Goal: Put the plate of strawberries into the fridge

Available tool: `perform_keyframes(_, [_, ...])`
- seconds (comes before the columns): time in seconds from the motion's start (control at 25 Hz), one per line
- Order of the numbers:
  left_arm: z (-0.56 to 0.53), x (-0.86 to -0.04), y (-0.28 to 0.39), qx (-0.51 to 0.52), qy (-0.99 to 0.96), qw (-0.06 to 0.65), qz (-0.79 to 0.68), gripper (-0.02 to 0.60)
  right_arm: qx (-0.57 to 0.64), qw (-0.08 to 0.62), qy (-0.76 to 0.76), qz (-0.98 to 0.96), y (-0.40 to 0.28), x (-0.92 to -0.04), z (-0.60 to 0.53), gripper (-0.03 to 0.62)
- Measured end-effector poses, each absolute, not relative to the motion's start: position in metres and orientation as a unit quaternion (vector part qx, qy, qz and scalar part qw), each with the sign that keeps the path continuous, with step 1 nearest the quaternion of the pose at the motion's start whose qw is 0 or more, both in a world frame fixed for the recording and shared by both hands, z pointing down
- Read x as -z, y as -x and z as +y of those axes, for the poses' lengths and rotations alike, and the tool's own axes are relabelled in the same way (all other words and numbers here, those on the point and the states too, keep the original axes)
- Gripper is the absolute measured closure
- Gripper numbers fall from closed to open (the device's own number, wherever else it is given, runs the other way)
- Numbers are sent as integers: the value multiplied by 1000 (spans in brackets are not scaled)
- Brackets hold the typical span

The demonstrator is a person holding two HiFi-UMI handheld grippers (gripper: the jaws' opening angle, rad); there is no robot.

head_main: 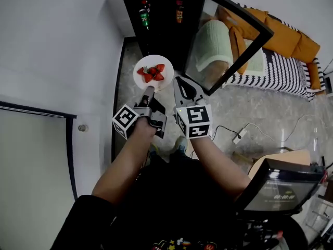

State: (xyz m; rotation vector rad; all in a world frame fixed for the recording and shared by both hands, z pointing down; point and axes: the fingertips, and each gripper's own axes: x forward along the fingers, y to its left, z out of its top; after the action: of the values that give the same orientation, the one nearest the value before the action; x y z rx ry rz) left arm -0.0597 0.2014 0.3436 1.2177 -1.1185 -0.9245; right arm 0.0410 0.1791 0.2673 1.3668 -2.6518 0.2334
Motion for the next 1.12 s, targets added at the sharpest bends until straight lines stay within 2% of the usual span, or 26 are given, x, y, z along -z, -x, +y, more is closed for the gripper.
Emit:
perform_keyframes(0.48, [196, -359, 24, 418, -499, 574, -497, 565, -77, 78, -430, -896, -79, -278, 162, 588])
perform_keyframes(1.12, [132, -375, 71, 427, -498, 570, -495, 565, -89, 73, -423, -899, -46, -280, 110, 588])
